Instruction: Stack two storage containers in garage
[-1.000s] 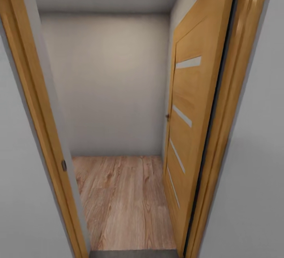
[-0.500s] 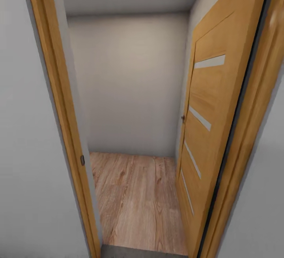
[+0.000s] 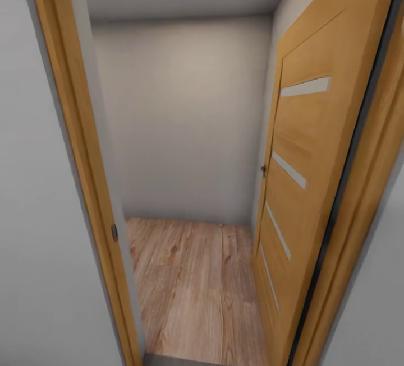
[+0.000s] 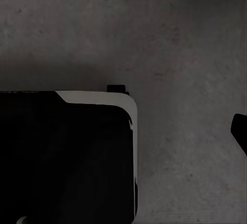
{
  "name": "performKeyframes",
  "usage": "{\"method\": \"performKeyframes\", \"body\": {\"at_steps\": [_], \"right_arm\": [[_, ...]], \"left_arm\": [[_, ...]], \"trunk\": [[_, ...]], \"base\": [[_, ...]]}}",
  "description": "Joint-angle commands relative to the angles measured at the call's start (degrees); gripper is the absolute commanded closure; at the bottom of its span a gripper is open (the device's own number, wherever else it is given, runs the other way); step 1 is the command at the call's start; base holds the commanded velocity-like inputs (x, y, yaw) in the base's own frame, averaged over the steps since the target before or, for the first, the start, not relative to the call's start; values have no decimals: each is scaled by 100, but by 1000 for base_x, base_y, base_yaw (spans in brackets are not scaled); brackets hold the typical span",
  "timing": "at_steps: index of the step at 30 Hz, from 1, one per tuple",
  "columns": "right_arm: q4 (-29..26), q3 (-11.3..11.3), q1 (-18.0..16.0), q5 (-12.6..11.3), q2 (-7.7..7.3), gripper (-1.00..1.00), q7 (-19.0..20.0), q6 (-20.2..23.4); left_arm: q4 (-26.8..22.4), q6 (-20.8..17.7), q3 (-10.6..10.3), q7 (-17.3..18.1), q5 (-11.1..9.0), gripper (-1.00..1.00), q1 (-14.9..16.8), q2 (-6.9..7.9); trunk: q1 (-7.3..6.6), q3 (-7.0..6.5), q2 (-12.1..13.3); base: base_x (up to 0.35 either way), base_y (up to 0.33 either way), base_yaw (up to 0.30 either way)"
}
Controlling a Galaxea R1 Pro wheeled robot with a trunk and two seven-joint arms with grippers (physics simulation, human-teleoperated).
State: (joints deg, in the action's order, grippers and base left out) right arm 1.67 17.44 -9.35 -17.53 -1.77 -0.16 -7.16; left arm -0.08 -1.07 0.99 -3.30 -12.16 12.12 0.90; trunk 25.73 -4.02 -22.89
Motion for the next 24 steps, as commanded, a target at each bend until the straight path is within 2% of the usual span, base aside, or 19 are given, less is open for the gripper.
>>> {"method": "performKeyframes", "body": {"at_steps": [1, 24], "right_arm": [[18, 49, -5, -48, 2, -100, -2, -31], [18, 49, -5, -48, 1, -100, -2, -31]], "left_arm": [[-1, -14, 7, -8, -32, -100, 1, -1], [-1, -13, 7, -12, -33, -100, 1, 7]], "trunk": [[5, 2, -3], [5, 2, -3]], "base": [[311, 0, 0], [317, 0, 0]]}}
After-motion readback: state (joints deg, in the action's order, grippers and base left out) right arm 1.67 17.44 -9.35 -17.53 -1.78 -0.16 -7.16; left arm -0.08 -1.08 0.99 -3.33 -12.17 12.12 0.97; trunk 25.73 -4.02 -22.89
